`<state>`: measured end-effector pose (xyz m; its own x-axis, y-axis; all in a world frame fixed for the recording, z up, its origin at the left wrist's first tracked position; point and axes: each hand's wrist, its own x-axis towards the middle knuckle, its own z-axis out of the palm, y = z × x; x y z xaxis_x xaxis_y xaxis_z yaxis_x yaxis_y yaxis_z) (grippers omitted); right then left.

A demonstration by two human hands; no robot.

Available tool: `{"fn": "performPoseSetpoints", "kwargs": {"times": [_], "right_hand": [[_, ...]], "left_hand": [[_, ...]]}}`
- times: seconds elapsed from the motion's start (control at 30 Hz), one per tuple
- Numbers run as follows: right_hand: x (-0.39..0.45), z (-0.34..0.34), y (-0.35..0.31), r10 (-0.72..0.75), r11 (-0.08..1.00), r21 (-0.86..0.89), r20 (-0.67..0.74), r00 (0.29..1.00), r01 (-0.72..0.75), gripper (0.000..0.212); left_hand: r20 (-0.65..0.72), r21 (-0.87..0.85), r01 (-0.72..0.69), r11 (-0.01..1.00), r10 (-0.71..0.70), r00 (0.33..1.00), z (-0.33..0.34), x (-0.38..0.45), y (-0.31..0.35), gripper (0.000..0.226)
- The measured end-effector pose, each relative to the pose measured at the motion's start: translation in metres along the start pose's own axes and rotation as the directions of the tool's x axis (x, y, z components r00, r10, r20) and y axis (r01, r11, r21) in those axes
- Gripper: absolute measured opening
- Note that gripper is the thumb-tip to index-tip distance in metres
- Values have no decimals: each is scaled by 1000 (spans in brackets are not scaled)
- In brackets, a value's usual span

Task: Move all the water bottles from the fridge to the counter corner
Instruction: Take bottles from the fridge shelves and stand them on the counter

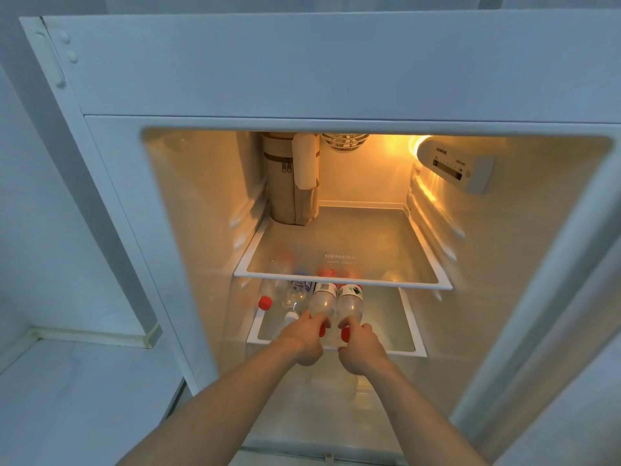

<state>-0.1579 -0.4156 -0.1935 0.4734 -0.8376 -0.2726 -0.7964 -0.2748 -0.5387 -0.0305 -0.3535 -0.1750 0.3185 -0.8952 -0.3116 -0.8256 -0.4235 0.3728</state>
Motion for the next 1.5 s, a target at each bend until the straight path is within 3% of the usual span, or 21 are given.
{"fn": "performPoseSetpoints", "kwargs": {"times": [0.13, 0.33, 0.57, 0.8, 1.27, 1.5], "right_hand": [[-11, 7, 3, 38, 994, 102, -122, 992, -25, 39], [-24, -4, -5, 25, 970, 238, -305, 952, 51, 32], [-47, -29, -16, -25, 925, 334, -422, 906, 181, 20], [-70, -39, -22, -33, 874, 396, -533, 846, 283, 11], [-144, -42, -38, -216, 863, 290, -528, 821, 413, 15], [-203, -17, -64, -345, 856, 287, -304, 888, 430, 16]], "left_hand": [[-61, 10, -9, 1000, 9, 998, 10, -6, 3, 54], [-238, 11, -76, 997, 77, 968, 21, -23, 7, 37], [-579, 16, -146, 989, 129, 805, 0, -50, 15, 16], [-677, -37, -230, 973, 145, 721, -11, -72, 7, 16], [-715, -134, -242, 961, 75, 695, -12, -178, -18, 20], [-666, -220, -159, 962, -29, 745, -2, -281, -48, 17]]}}
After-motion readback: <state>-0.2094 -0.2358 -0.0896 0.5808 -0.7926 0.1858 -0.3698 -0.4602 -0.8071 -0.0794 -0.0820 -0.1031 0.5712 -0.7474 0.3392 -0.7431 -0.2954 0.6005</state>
